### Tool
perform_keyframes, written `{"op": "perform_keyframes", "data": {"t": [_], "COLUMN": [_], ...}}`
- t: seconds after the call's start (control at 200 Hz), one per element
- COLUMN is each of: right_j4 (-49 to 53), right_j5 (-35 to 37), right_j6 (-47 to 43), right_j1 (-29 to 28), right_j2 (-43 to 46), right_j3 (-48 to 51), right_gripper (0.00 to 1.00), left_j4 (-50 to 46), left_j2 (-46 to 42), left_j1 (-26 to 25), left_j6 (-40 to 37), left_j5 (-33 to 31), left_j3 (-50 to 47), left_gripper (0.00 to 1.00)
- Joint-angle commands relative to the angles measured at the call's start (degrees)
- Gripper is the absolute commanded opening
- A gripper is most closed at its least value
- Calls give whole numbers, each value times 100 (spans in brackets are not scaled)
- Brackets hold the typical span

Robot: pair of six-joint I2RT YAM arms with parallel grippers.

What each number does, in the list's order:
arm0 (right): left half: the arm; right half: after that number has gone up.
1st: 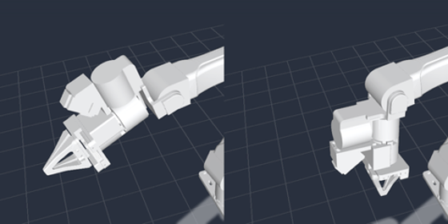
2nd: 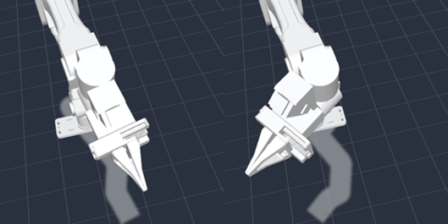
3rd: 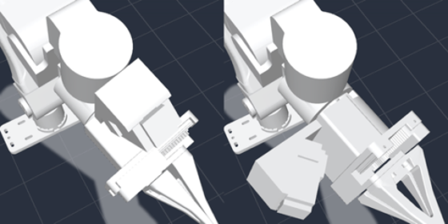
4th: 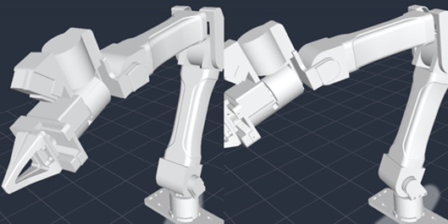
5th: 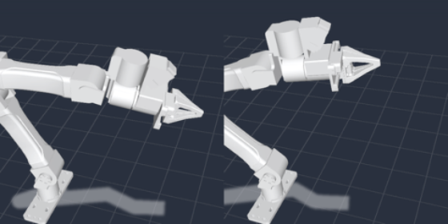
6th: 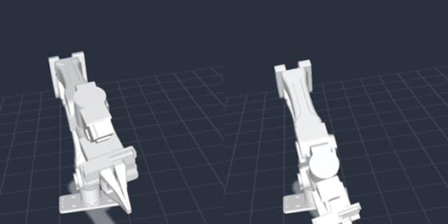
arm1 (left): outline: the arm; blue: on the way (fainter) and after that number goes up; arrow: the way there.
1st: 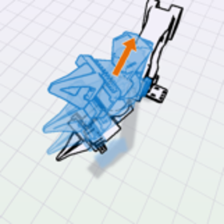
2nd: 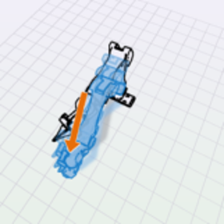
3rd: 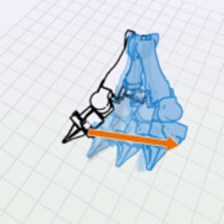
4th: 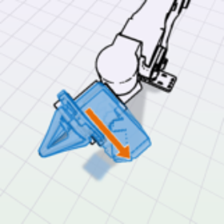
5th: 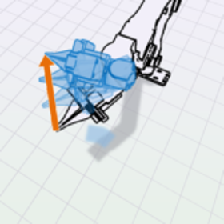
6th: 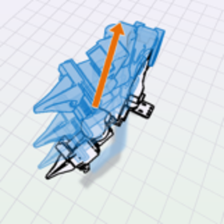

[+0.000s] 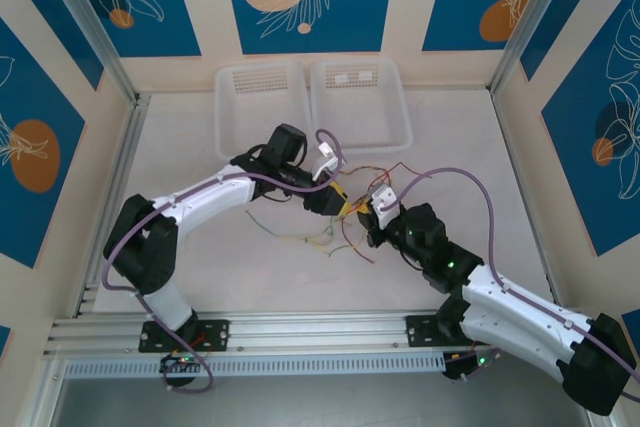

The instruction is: Untangle the cables

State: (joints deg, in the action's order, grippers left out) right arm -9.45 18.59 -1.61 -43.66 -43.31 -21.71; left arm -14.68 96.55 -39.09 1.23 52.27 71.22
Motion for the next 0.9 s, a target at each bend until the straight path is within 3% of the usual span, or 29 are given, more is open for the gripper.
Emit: {"op": "perform_keyframes", "data": {"t": [0.0,0.095,0.19,0.345,0.43,0.515,0.615,0.75,0.895], "right_j4": [-311,-312,-320,-277,-209,57,430,1084,1643], "right_j5": [171,157,144,247,360,551,327,-969,-2928], "right_j6": [-106,-117,-109,-34,70,395,919,2110,3706], "right_j1": [-54,-59,-56,-57,-48,-14,237,1333,2920], "right_j2": [9,-11,-3,45,244,629,1323,1767,1059], "right_j3": [1,5,11,1,-6,-52,-50,-229,-716], "right_gripper": [0,0,0,2,26,76,98,100,91], "left_j4": [-74,-90,-101,-96,-79,-74,-31,73,130], "left_j2": [15,28,32,10,-39,-130,-253,-424,-638], "left_j1": [-62,-59,-62,-57,-63,-63,-61,-70,-116], "left_j6": [-106,-123,-123,-123,-124,-127,-132,-148,-248], "left_j5": [156,132,99,-57,-221,-574,-981,-1348,-1855], "left_j3": [147,168,195,173,151,92,-22,-157,-238], "left_gripper": [36,12,0,0,0,0,0,0,0]}}
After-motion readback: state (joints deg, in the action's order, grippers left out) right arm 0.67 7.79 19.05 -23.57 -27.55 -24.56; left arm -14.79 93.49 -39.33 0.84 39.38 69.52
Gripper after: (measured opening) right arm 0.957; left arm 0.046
